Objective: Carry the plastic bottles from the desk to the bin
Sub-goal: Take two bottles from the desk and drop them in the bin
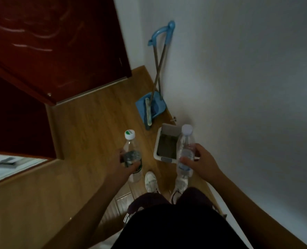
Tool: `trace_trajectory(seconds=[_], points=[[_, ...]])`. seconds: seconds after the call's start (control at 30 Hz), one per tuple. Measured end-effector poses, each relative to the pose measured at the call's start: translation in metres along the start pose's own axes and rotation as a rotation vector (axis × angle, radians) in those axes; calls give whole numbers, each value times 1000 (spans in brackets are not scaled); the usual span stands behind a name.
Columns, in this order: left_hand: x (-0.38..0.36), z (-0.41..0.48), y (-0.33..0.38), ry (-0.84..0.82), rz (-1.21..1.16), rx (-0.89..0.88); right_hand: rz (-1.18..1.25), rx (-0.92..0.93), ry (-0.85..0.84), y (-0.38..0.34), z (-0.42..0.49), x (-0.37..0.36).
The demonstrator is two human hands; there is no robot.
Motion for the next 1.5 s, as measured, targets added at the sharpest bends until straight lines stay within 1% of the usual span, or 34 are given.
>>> trace_trajectory(seconds=[0.17, 0.3, 0.37, 0.47, 0.53, 0.63, 0.77, 0.87, 0.97, 1.1, 1.2, 1.3, 1.37, 1.5], points=[[-23, 53, 20, -79, 52, -76, -18, -20, 23, 7, 33, 0], [-59, 84, 8, -108, 34, -79, -4, -78, 49, 31, 69, -14], [-82, 100, -13, -92, 15, -70, 5, -134, 38, 49, 93, -23], [-124, 124, -58, -77, -4, -22, 62, -207, -26, 87, 138, -45], [-153, 140, -91, -74, -20, 14, 19, -222, 18, 115, 171, -64], [-189, 167, -131, -75, -58, 29, -41, -191, 63, 142, 219, -91], [-222, 213, -170, -27, -106, -53, 17, -124, 76, 173, 279, -114], [-244, 234, -188, -8, -93, -74, 17, -122, 84, 200, 308, -126], [-259, 239, -196, -45, -55, -68, 2, -164, 83, 212, 318, -132], [-271, 246, -200, -91, -13, -46, 46, -182, 80, 219, 321, -134], [-282, 250, -202, -104, -8, -17, 62, -170, 68, 225, 329, -136], [-289, 255, -207, -83, 13, -6, 12, -163, 54, 226, 336, -139], [-289, 259, -212, -72, 24, -6, 41, -146, 37, 226, 340, -139], [-287, 260, -219, -123, 98, -14, 22, -194, -17, 235, 334, -140]])
Point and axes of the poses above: each hand's wrist, its own z-axis towards the middle knuckle, its own x-axis out of the back of the hand, y = z × x, the point moved 2 cm from there along z, towards the middle knuckle, and after that the axes turned 10 degrees about -x, right-handed, at the moved point
